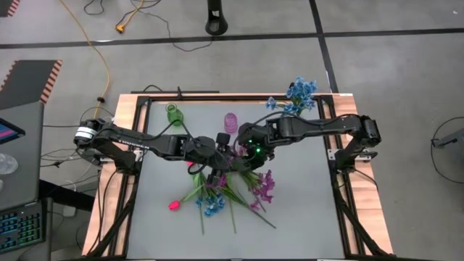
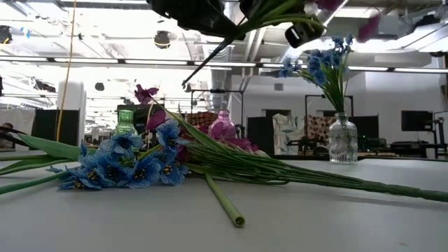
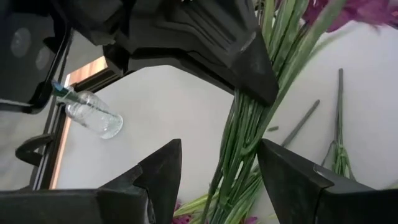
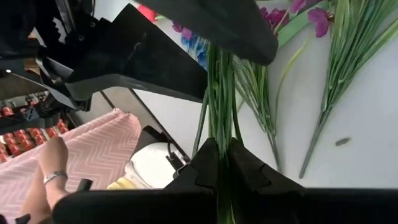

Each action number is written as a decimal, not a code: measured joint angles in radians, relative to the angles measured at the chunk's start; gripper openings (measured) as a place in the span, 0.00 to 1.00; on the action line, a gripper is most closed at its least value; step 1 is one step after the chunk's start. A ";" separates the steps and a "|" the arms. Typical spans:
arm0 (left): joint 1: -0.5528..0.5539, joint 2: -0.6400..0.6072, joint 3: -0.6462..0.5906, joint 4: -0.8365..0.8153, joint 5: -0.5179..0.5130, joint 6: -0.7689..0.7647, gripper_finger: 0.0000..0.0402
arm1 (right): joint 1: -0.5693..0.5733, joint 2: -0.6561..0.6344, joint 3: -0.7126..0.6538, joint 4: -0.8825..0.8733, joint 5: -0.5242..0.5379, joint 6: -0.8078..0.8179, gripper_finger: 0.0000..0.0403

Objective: Sort flowers into vase by color
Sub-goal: Put the right purple flowers into the green vase, then put the top purple flowers into the green vase

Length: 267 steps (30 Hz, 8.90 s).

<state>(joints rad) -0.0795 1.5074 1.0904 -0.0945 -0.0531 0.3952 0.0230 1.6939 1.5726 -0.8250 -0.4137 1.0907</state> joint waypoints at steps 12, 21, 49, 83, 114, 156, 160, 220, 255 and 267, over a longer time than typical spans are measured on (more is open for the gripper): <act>0.000 0.000 0.000 0.000 0.003 0.003 0.47 | -0.001 0.000 0.000 0.108 -0.010 0.141 0.11; 0.000 0.000 0.000 0.000 -0.003 0.003 0.30 | -0.001 -0.001 0.000 0.123 -0.004 0.143 0.11; -0.034 0.001 0.000 -0.025 0.007 -0.027 0.01 | 0.000 -0.001 0.000 0.125 -0.037 -0.025 0.16; -0.037 -0.578 -0.324 -0.008 -0.113 -0.364 0.00 | -0.040 -0.338 0.000 0.013 0.363 -0.678 0.44; 0.411 -0.908 -0.803 0.700 -0.085 -0.175 0.00 | -0.029 -0.692 -0.825 0.762 0.438 -0.696 0.42; 1.095 -0.446 -0.803 1.158 0.284 -0.396 0.04 | -0.016 -0.547 -0.824 0.833 0.435 -0.706 0.42; 1.095 -0.497 -0.803 1.014 0.250 -0.347 0.03 | -0.016 -0.547 -0.824 0.833 0.435 -0.706 0.42; 0.707 -1.214 -0.802 0.037 0.514 -0.498 0.54 | 0.260 -0.309 -0.824 0.861 0.656 -0.347 0.42; 0.482 -1.213 -0.802 -0.006 0.326 -0.486 0.54 | 0.288 0.264 -0.388 0.405 0.696 -0.217 0.24; 0.482 -1.213 -0.802 -0.025 0.326 -0.487 0.54 | 0.274 0.263 -0.389 0.388 0.684 -0.184 0.08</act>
<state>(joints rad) 0.4023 0.2947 0.2883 -0.1200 0.2729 -0.0919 0.2974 1.9568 1.1835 -0.4370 0.2699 0.9064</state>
